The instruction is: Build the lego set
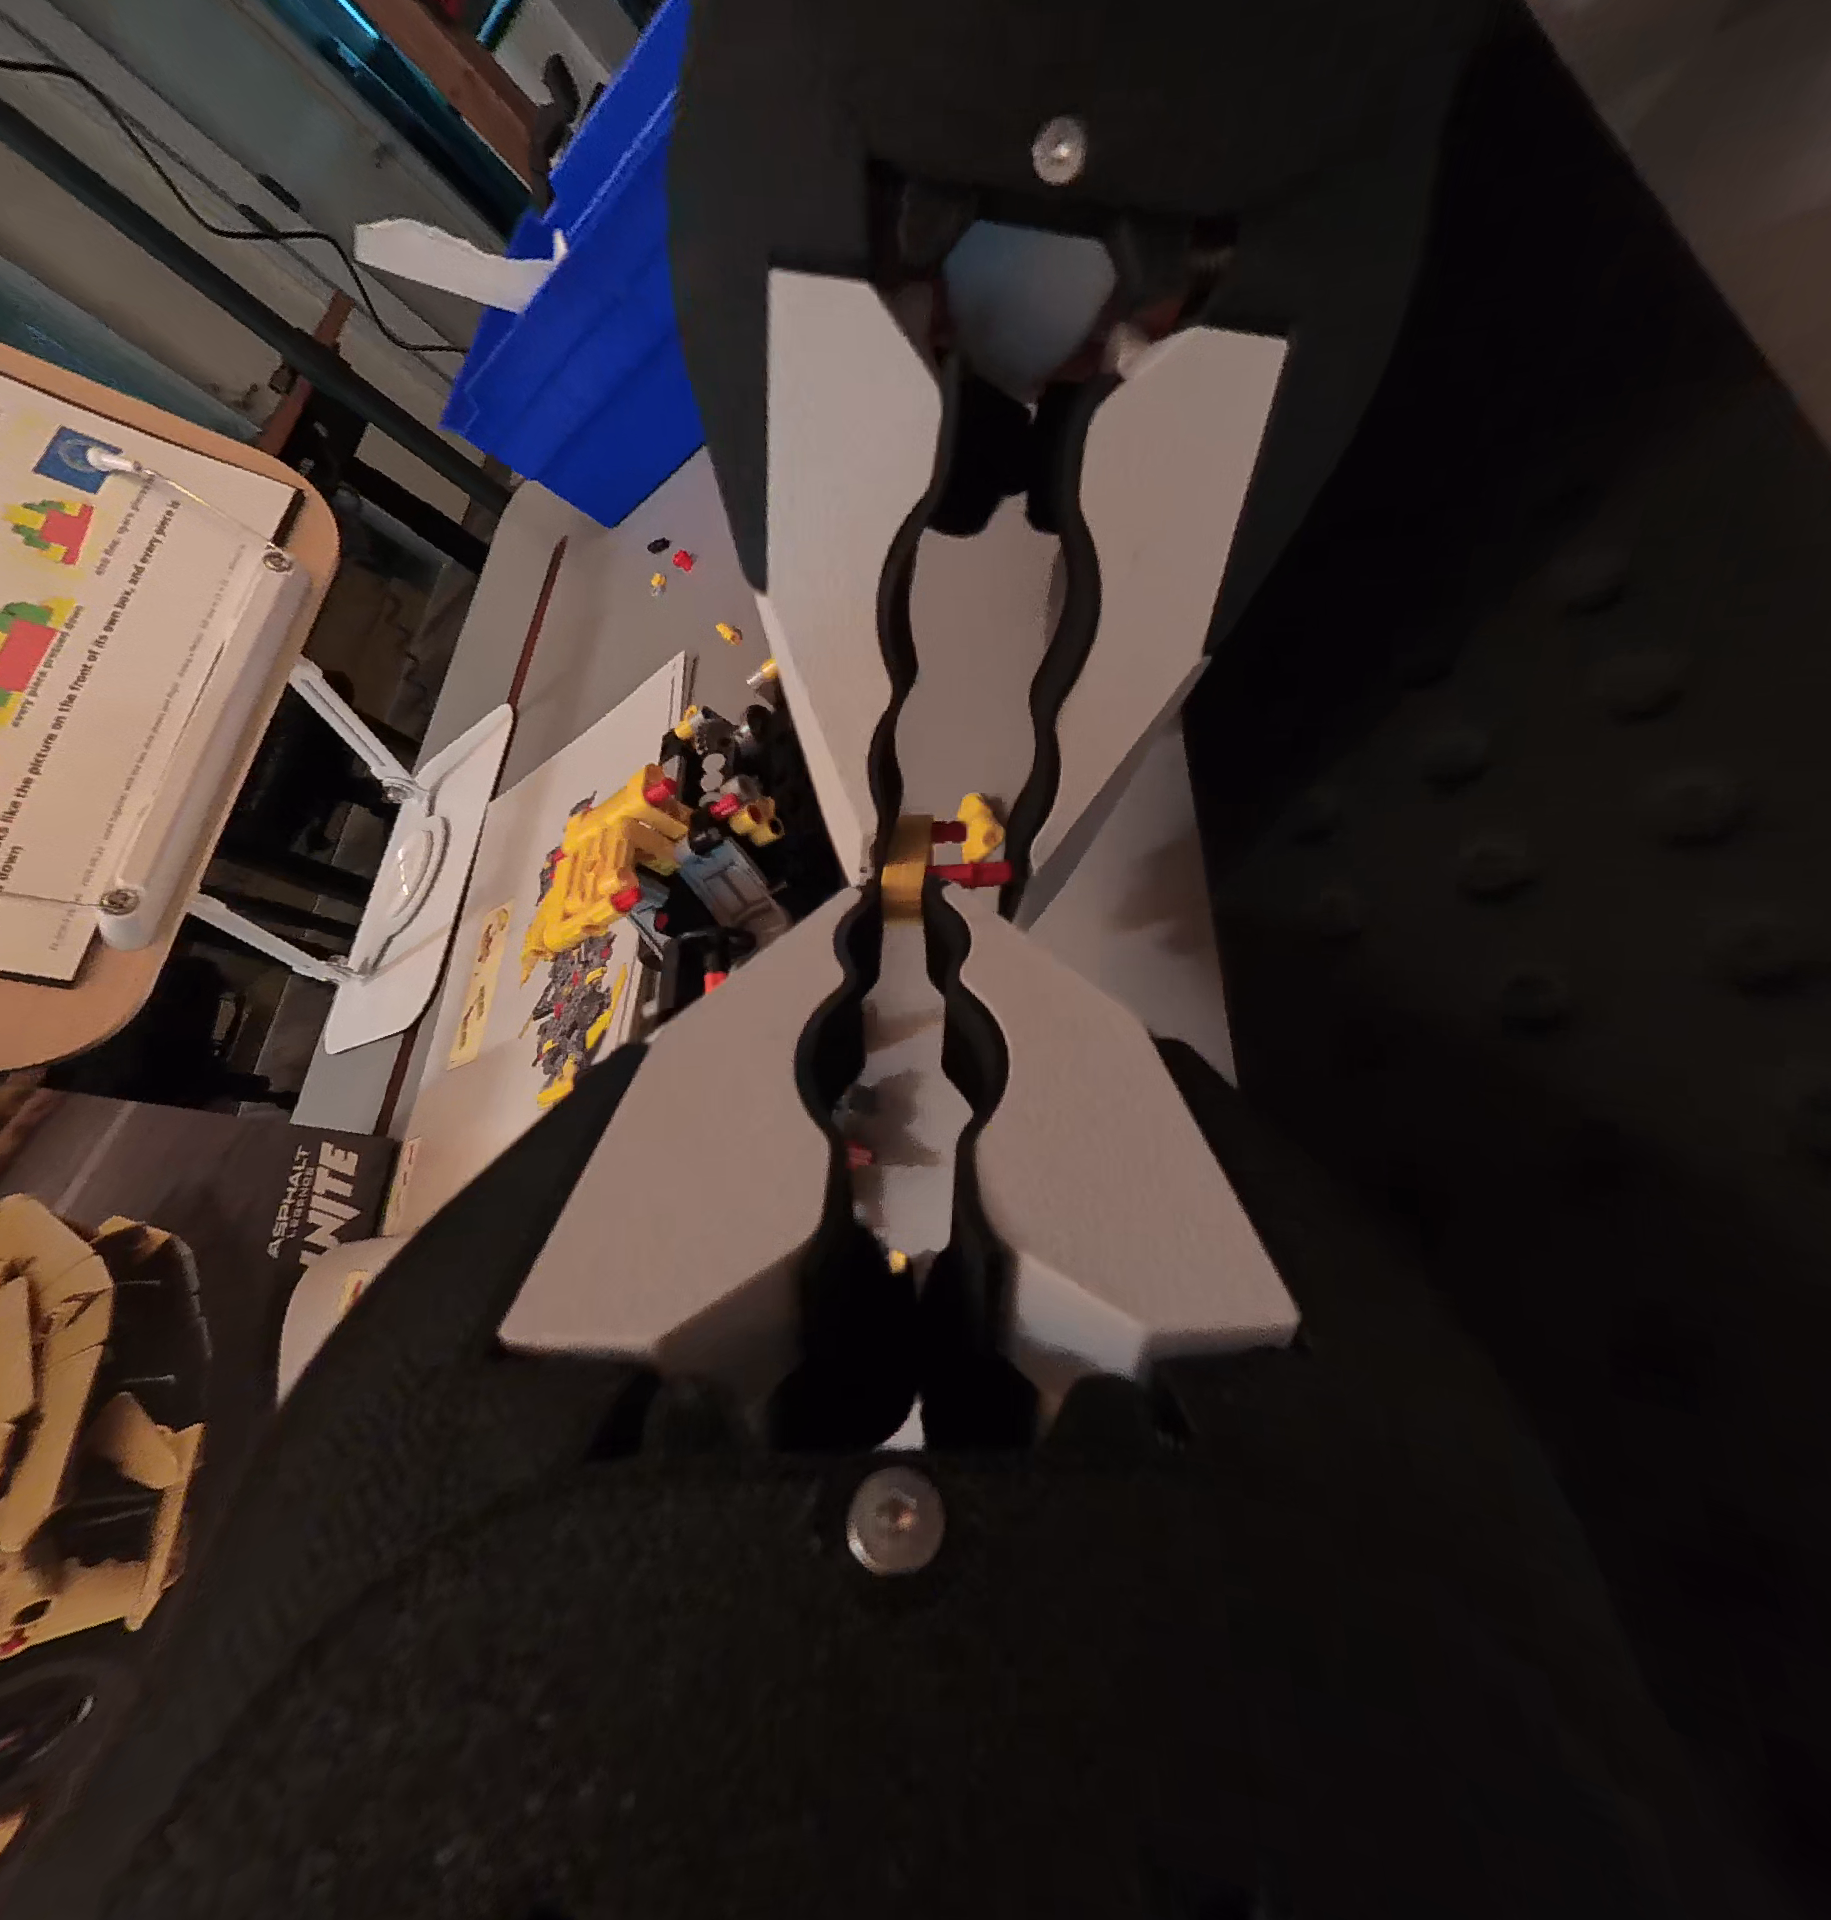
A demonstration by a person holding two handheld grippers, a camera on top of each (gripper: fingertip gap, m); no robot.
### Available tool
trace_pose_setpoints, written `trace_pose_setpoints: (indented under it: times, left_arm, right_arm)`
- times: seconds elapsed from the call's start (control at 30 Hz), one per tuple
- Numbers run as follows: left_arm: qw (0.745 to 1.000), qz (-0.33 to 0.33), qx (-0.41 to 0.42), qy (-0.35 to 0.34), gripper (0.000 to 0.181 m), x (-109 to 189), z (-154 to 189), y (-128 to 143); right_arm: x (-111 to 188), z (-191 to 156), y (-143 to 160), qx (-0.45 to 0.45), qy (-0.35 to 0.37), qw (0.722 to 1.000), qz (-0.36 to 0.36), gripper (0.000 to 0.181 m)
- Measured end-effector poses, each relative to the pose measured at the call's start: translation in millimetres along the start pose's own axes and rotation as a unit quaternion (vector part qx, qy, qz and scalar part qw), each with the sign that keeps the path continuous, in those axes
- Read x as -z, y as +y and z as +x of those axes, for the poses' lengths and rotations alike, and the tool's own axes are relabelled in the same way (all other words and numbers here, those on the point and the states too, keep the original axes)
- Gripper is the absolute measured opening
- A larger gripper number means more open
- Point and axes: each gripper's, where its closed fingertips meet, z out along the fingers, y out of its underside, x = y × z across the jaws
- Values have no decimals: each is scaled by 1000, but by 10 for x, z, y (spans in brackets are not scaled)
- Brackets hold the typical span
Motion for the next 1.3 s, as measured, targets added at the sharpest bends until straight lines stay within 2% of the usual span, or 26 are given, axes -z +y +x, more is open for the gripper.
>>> trace_pose_setpoints:
  times: [0.07, 0.17, 0.27, 0.37, 0.67, 0.77, 0.9, 1.1, 1.2, 1.3]
  left_arm:
    - [1000, -5, -14, -6, 7, -4, -12, 18]
    - [1000, 6, 20, 6, 8, 13, -50, 18]
    - [1000, 8, 22, 4, 7, 14, -66, 19]
    - [1000, 9, 20, 6, 8, 8, -52, 16]
    - [1000, -3, 24, 17, 7, -26, 34, 26]
    - [999, 16, 49, 19, 7, 4, 7, -36]
    - [1000, -7, 12, 15, 7, -24, 52, 30]
    - [999, -1, 29, 19, 7, -4, 28, 31]
    - [999, -12, 25, 16, 7, -24, 18, 73]
    - [998, 11, 65, 17, 7, 38, -76, 33]
  right_arm:
    - [-17, 4, 3, -19, -1, 1000, 9, 26]
    - [-7, 26, -30, -95, -24, 995, 25, 28]
    - [39, 51, -65, -79, -9, 996, 41, 29]
    - [40, 37, -63, -92, -25, 995, 43, 28]
    - [15, -58, -18, -42, -30, 999, 14, 25]
    - [61, 1, -51, -56, -23, 998, 30, 22]
    - [6, -51, -12, -49, -32, 998, 20, 22]
    - [5, -18, -37, -60, -21, 997, 34, 22]
    - [-41, -33, -17, -98, -40, 994, 40, 23]
    - [7, 87, -85, -92, 2, 994, 63, 24]
